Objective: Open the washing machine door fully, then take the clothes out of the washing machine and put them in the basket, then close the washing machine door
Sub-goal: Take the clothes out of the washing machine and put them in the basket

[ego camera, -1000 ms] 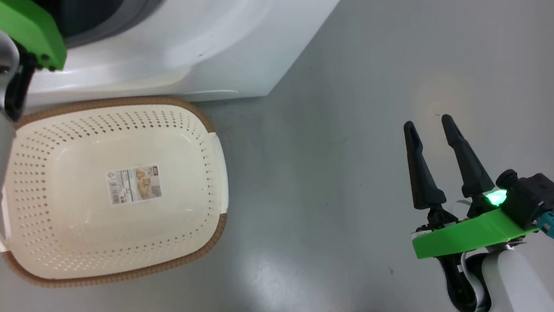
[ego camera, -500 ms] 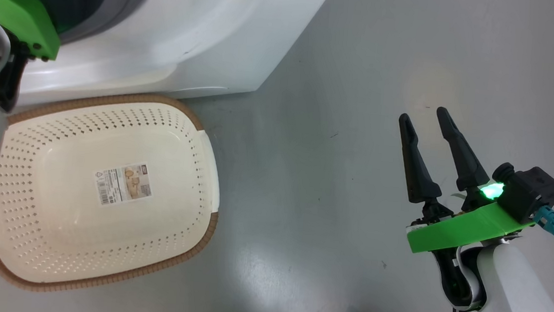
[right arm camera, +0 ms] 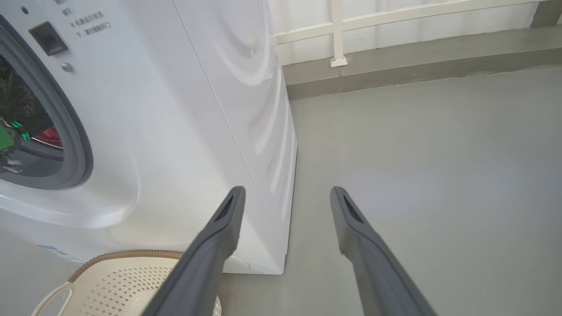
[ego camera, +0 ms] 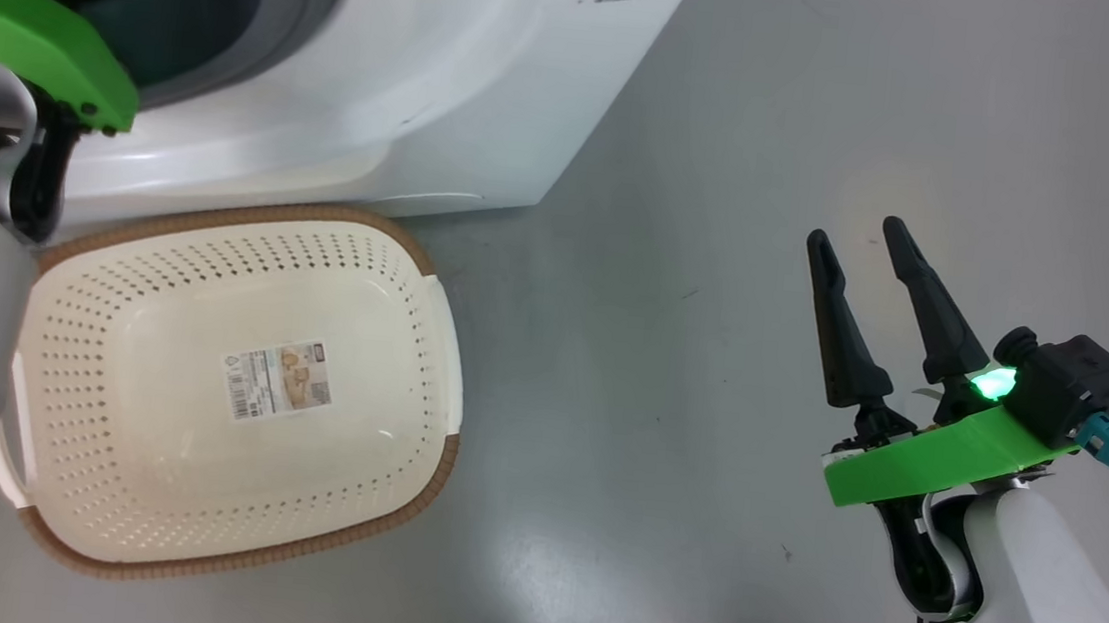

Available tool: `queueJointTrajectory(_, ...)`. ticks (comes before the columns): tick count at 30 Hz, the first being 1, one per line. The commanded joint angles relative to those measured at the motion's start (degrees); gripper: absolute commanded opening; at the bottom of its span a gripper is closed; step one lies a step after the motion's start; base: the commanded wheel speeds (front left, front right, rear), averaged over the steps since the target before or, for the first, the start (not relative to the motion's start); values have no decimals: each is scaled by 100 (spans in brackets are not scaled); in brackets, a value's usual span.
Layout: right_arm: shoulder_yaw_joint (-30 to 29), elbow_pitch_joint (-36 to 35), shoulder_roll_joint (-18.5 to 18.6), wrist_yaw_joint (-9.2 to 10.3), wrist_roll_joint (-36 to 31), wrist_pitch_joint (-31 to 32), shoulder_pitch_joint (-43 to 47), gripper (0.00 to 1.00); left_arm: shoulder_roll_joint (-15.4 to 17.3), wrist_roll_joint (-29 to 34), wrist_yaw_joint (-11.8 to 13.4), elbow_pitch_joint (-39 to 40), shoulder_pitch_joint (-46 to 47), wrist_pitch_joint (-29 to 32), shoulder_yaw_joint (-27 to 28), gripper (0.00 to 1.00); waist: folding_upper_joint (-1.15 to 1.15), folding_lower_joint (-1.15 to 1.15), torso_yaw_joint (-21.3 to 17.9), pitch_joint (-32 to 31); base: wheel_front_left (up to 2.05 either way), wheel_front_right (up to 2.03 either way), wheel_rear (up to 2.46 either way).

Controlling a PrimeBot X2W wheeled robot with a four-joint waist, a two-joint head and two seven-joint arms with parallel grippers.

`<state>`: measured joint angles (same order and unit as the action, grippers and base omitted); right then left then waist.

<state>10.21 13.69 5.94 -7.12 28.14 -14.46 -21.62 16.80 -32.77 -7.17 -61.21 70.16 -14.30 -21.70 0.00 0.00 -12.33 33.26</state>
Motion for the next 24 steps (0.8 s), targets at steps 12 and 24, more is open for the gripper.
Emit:
queueJointTrajectory(12, 48, -109, 201, -36, -32, -54, 270, 100, 149, 396, 5, 1464, -1003, -69, 1022, 0, 0, 0, 292, -338, 0, 0, 0)
queueJointTrajectory(24, -60, -91, 309, -36, -43, -54, 531, 100, -261, 1085, 0, 3014, -2180, -69, 2012, 0, 0, 0, 506, -765, 0, 0, 0)
